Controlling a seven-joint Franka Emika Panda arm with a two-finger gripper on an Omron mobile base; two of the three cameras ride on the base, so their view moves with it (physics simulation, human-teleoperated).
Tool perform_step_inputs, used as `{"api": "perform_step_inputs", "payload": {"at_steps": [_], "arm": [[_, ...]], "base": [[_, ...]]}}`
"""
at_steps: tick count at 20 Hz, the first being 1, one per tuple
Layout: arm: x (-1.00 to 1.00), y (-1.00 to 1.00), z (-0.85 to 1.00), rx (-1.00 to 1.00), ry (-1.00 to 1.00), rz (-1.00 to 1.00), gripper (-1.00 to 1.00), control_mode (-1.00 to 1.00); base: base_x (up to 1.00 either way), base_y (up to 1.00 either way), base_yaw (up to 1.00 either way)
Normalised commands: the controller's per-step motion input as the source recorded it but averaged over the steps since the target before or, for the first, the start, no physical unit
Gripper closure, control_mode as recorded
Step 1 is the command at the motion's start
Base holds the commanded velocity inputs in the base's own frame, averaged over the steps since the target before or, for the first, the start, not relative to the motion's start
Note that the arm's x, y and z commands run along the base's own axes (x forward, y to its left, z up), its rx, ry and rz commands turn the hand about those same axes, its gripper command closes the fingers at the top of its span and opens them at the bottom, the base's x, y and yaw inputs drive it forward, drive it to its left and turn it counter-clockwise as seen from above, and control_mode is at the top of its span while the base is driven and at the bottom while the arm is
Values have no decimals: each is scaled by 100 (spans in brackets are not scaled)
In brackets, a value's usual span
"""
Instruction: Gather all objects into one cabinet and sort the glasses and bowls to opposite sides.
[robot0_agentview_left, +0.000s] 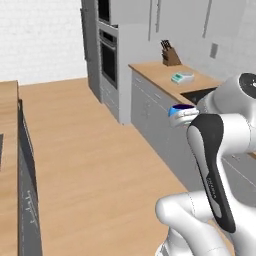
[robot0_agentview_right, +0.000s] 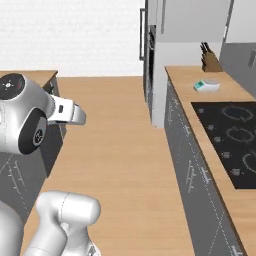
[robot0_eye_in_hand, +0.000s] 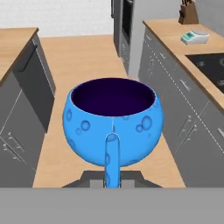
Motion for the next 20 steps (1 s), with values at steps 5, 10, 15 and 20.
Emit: {"api": "perform_step_inputs", "payload": {"at_steps": [5,10,15,20], "arm": [[0,0,0,0,0,0,100,100],[0,0,0,0,0,0,100,100],[0,0,0,0,0,0,100,100],[0,0,0,0,0,0,100,100]], "base": [[100,15,9],[100,16,7],[100,14,7],[100,4,7]]}}
